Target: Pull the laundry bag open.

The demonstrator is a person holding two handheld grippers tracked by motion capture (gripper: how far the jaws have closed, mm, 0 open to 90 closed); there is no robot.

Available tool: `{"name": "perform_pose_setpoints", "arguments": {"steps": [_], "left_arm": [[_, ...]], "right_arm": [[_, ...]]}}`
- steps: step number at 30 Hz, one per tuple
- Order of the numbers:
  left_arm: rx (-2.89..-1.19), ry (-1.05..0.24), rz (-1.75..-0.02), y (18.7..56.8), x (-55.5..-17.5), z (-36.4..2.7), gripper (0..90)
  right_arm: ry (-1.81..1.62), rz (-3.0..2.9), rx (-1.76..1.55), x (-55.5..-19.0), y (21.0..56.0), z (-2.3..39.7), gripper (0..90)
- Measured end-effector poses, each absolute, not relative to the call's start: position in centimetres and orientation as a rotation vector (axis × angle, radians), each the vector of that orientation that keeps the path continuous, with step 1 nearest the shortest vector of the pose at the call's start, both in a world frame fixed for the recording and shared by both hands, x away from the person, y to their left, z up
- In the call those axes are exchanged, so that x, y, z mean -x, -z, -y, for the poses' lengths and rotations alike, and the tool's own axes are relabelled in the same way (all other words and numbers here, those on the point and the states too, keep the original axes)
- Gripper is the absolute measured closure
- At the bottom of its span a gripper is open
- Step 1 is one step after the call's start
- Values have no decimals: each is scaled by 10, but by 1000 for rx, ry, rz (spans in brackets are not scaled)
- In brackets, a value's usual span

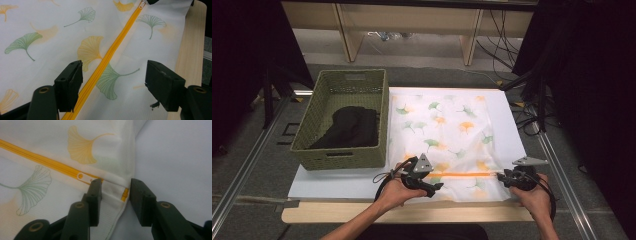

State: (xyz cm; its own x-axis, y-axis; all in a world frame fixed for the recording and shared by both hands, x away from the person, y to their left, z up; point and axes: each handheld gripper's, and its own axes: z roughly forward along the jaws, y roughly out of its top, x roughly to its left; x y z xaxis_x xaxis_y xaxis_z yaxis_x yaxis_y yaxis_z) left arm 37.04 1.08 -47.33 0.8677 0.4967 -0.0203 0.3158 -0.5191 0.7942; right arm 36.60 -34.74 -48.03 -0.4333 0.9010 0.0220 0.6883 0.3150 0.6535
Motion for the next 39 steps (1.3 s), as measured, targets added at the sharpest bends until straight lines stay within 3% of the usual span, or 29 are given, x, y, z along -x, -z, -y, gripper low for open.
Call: {"name": "perform_pose_setpoints", "arguments": {"steps": [14,23,39], "left_arm": [[-2119,-211,-583,473,-376,10,305],[-2099,-200,-538,476,-384,38,342],[-2025,-140,-431,478,-391,100,558]], "right_arm": [[-839,-2283,-1330,-367,479,339,841],[-898,-2225,-1217,-362,464,340,847],[-959,-2210,-1056,-356,437,315,849]]}}
